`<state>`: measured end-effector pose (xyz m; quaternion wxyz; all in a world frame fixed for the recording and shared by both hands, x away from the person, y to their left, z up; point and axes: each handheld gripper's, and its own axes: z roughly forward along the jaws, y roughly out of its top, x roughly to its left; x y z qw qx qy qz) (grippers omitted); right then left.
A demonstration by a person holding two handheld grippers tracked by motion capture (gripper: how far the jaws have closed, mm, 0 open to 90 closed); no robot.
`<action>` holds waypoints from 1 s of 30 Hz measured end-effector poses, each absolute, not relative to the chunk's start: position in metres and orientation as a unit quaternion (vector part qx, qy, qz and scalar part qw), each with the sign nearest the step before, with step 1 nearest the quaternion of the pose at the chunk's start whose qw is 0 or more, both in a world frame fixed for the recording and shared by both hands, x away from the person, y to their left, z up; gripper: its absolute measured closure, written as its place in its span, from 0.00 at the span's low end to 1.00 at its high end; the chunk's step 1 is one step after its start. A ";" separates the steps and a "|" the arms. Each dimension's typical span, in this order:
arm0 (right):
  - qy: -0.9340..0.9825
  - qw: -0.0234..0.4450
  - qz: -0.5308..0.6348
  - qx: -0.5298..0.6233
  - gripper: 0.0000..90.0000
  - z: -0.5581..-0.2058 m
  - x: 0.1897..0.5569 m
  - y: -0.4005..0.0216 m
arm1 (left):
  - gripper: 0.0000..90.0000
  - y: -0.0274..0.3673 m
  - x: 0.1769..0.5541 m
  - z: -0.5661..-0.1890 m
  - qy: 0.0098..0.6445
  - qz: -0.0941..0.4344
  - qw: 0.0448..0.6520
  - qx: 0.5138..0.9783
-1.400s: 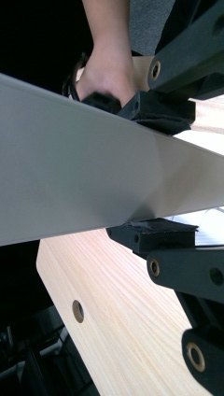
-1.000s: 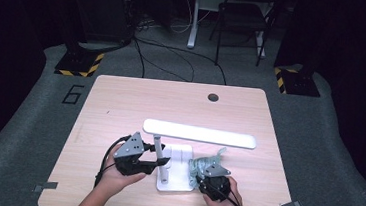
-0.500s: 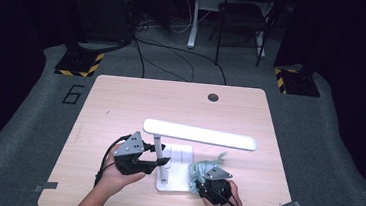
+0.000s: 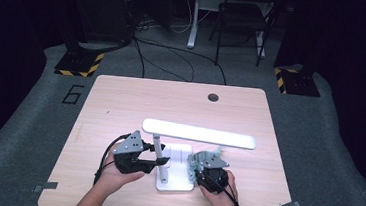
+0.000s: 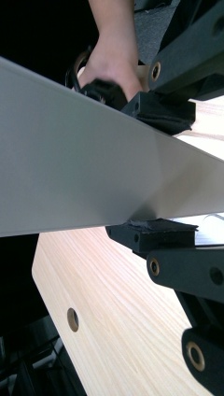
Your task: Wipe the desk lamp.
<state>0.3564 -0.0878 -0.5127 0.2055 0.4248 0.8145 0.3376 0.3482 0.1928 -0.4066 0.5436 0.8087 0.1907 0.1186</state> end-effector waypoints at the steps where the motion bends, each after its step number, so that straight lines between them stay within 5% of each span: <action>1: 0.812 0.204 0.335 0.431 0.64 -0.512 0.359 -0.087 | 0.59 0.193 0.348 -0.407 0.191 0.118 0.543 0.809; 21: 0.789 0.227 0.333 0.464 0.60 -0.514 0.433 -0.071 | 0.59 0.193 0.350 -0.407 0.187 0.120 0.543 0.810; 30: 0.802 0.198 0.348 0.442 0.75 -0.507 0.430 -0.094 | 0.59 0.191 0.353 -0.408 0.198 0.134 0.545 0.804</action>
